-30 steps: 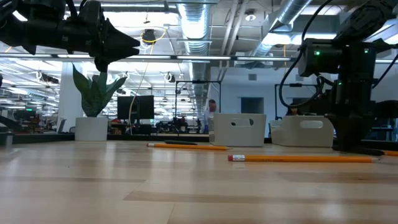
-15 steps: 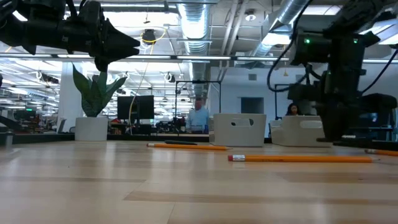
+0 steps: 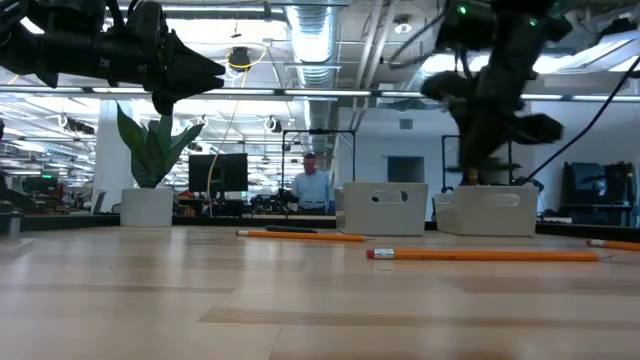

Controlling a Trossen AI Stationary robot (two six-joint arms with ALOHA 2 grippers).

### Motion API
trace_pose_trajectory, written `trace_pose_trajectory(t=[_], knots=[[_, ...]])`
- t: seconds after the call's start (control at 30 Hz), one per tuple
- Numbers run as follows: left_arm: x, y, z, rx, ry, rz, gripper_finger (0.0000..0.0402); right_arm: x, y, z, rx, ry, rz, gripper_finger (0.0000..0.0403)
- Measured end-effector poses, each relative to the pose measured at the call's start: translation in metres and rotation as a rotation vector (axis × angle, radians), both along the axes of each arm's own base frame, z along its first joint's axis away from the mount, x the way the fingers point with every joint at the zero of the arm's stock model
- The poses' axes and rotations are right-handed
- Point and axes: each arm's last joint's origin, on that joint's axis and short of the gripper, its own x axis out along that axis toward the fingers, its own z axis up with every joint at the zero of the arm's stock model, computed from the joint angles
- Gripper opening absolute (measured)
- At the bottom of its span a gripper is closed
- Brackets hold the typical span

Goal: Sort pens & pencils
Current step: Put the top right black pen into the right gray bin

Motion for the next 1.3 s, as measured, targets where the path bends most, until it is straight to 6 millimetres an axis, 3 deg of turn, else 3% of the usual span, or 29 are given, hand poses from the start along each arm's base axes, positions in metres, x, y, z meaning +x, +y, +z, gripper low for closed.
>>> trace_pose_trajectory(t=[0.23,0.47,1.0,1.3], knots=[[0.0,0.0,0.0,-0.001,0.0,0.0,0.0135,0.006,-0.024,0.033,-0.086,-0.057,0.04,0.0067],[0.0,0.0,-0.003,-0.007,0.025,0.0,0.0135,-0.007,-0.057,0.048,-0.146,0.002,0.036,0.0067],[0.0,0.0,-0.006,-0.015,0.059,0.002,0.0135,-0.049,-0.13,0.055,-0.284,0.045,-0.078,0.0066],[-0.001,0.002,-0.006,-0.021,0.055,0.06,0.0135,-0.047,-0.152,0.035,-0.309,0.148,0.054,0.0066]])
